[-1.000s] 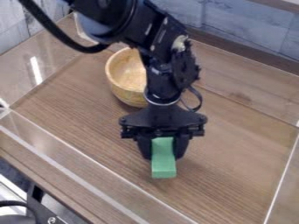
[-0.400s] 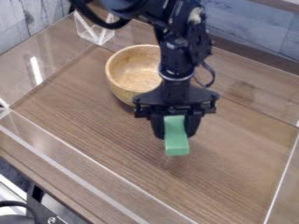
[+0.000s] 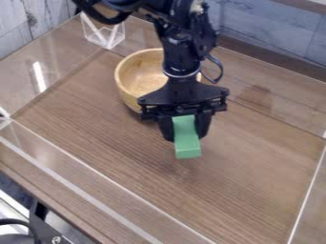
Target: Put green stick into wooden bowl
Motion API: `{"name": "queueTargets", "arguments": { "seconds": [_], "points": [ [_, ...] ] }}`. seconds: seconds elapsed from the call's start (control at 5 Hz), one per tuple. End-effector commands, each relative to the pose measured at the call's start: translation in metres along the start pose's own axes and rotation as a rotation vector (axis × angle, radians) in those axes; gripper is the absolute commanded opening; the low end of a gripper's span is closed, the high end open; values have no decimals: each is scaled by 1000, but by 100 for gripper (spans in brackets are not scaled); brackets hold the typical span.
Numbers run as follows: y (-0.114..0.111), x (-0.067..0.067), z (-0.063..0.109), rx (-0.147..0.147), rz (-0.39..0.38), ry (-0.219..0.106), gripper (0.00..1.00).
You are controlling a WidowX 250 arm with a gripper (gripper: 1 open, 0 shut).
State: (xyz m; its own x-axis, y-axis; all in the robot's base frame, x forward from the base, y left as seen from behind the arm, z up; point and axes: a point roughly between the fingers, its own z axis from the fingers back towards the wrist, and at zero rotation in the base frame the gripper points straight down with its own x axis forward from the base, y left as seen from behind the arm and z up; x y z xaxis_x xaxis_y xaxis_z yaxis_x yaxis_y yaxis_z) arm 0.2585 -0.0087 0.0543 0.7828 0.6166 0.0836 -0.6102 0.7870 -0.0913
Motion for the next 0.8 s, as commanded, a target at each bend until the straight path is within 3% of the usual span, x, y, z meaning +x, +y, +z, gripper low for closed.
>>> {"name": "queueTargets", "arguments": {
  "seconds": [0.0, 0.4, 0.6],
  "points": [
    [2, 26, 13, -40, -17, -49, 0],
    [13, 68, 9, -54, 1, -66, 0],
    [15, 79, 6, -56, 4, -69, 0]
  ]
}}
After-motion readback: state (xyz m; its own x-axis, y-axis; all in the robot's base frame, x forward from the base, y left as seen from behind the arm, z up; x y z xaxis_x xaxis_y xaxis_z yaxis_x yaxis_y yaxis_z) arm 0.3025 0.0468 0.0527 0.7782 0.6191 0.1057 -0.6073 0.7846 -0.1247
